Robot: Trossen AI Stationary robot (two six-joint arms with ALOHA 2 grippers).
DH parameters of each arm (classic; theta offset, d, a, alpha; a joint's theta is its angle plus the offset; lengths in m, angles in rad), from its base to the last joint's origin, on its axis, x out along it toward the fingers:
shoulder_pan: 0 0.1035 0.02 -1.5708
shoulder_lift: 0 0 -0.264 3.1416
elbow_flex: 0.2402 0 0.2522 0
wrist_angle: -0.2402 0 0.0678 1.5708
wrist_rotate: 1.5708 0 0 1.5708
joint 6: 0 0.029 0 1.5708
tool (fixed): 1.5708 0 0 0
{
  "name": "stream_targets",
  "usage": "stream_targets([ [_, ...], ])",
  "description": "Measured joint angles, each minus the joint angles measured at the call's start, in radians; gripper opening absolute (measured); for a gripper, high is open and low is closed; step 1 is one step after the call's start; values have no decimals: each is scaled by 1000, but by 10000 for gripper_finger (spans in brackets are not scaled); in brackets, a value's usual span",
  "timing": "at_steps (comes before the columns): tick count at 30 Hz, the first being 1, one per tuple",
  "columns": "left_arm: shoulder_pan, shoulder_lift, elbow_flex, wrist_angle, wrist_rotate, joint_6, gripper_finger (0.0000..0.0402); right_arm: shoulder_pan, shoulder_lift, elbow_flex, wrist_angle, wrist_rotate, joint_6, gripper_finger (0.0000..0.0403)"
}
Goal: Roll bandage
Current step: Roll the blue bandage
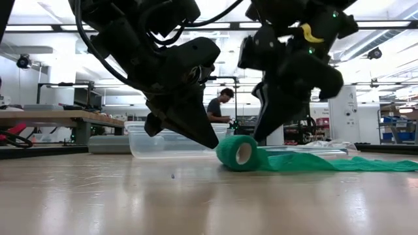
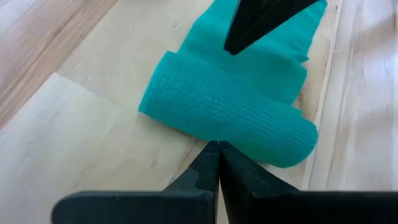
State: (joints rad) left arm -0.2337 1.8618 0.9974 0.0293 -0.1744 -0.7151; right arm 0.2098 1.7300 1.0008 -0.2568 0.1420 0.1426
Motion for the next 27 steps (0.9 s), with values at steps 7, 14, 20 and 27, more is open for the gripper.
stream_targets([
  [7,0,0,0,2,-17,0,2,1,11,-2,78,-3,4,2],
  [14,1,0,0,6,-48,11,1,2,69,-3,102,-14,7,2],
  [20,2,1,-1,14,-54,17,2,3,114,-3,182,-45,5,2],
  [27,2,1,-2,8,-59,6,3,6,135,-5,263,-52,4,2],
])
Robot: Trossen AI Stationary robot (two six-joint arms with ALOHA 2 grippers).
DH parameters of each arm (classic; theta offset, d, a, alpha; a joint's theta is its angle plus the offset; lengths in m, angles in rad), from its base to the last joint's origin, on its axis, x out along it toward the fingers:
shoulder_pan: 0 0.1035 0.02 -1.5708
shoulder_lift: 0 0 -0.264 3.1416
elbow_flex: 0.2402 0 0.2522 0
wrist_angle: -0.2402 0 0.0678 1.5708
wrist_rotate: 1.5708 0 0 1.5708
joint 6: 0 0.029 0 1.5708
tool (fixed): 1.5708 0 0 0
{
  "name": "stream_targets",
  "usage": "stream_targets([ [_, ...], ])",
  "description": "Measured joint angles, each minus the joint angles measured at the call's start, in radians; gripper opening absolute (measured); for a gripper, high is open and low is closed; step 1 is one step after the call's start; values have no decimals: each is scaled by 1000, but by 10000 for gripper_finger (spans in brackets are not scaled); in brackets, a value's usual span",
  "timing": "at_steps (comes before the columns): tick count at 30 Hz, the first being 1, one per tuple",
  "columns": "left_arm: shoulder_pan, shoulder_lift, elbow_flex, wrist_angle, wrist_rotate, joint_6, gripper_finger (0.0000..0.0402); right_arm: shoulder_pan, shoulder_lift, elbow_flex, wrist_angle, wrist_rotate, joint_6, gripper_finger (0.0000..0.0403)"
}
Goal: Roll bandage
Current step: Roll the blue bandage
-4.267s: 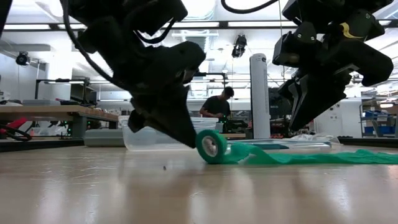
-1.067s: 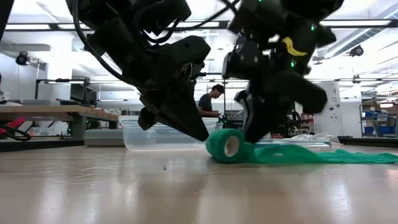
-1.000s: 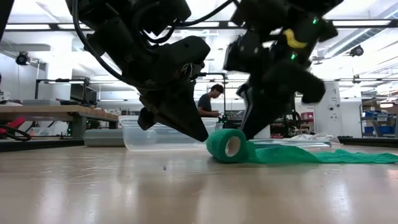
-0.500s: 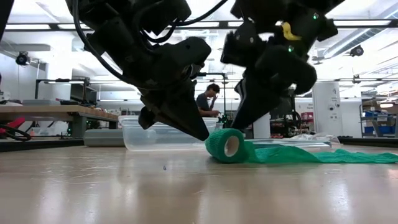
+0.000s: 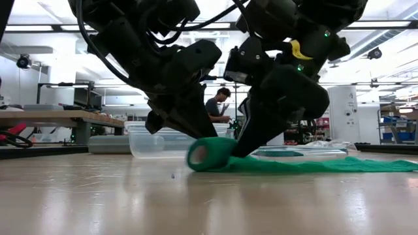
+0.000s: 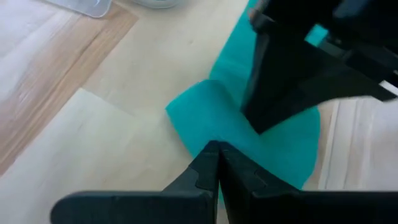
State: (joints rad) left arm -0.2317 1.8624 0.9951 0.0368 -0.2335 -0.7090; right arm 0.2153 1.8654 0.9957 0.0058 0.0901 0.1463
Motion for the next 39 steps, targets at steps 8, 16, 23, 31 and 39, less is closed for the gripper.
stream_targets([
  [8,2,0,-1,-13,-3,-54,3,-8,-7,2,-6,21,-10,2],
  [16,-2,1,0,-55,34,-87,3,7,-63,4,-131,59,45,2],
  [23,-1,1,0,-57,22,-97,3,37,-124,5,-246,48,110,2],
  [31,-1,1,0,-60,17,-95,3,88,-115,-79,-257,14,182,2],
  [39,0,-2,7,-59,17,-82,3,109,-125,-160,-229,26,263,2],
])
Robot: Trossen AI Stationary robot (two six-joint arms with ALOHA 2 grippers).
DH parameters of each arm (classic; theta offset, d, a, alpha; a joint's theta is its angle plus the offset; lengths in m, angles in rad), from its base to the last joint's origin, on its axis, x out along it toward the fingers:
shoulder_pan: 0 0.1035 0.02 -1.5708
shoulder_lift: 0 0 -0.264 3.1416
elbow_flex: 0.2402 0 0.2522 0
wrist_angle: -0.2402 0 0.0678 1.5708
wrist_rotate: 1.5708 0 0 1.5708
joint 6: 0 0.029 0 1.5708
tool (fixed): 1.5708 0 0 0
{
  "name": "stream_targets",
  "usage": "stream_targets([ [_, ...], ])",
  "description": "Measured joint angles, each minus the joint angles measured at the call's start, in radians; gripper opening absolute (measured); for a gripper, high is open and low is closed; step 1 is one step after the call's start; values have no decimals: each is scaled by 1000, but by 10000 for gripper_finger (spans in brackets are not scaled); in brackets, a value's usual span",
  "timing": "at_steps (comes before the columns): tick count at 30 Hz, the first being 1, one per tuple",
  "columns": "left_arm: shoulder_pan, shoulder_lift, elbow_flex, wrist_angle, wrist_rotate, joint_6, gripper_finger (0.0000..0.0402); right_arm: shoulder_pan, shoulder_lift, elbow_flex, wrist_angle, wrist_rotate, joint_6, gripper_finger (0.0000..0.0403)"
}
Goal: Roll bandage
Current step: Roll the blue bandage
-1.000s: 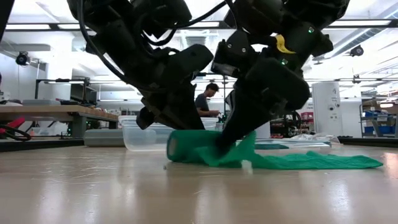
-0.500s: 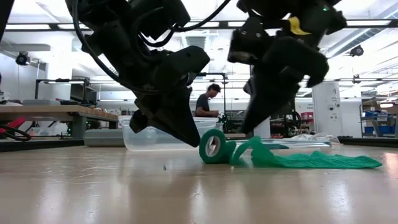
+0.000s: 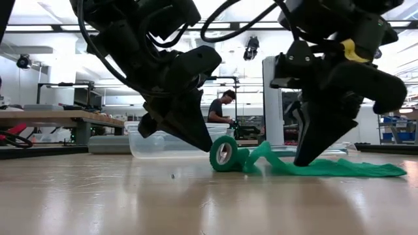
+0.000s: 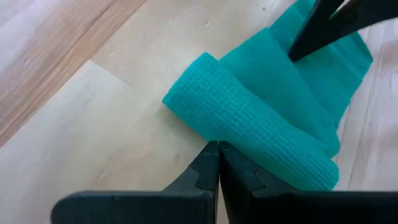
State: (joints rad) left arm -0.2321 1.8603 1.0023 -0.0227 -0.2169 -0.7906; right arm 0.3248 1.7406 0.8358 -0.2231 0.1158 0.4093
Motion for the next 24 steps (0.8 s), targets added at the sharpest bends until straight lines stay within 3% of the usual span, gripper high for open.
stream_targets([
  [24,0,-7,0,-1,1,20,3,66,-127,-20,-254,-52,51,2],
])
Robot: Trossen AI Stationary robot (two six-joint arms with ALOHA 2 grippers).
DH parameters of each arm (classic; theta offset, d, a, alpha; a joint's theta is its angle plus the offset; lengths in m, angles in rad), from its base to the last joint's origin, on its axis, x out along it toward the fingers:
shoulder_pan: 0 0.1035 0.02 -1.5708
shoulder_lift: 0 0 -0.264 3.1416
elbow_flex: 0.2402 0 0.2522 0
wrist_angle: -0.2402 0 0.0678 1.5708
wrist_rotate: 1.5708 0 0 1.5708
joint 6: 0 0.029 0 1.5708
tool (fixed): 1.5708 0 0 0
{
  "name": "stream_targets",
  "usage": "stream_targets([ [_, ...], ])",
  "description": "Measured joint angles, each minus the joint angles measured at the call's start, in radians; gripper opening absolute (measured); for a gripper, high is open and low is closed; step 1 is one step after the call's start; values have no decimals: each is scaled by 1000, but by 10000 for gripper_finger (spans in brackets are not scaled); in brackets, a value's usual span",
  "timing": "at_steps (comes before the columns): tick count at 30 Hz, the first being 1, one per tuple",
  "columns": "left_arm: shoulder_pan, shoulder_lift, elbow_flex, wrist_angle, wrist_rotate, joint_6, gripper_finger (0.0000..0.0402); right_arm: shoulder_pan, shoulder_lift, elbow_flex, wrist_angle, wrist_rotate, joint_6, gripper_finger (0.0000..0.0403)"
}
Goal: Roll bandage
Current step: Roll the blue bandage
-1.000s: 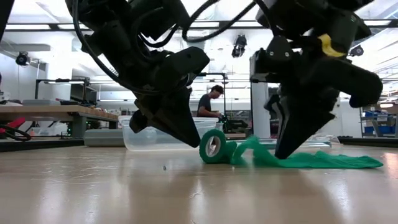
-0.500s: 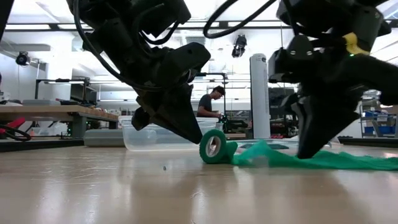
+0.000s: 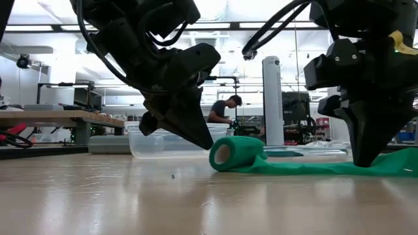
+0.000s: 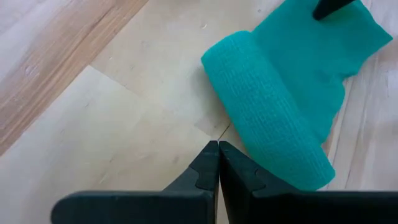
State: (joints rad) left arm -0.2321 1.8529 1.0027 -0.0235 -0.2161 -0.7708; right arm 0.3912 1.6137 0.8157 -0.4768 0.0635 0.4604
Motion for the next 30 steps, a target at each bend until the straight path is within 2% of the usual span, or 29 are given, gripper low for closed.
stream_targets([
  [7,0,-6,0,15,6,3,2,18,0,-8,8,0,16,2],
  [16,0,-32,1,330,26,126,3,49,-32,-10,0,6,56,2],
  [25,0,-27,12,242,54,134,3,44,-62,-4,36,101,58,2],
  [30,0,-17,12,224,62,133,2,23,-43,-5,185,161,24,2],
])
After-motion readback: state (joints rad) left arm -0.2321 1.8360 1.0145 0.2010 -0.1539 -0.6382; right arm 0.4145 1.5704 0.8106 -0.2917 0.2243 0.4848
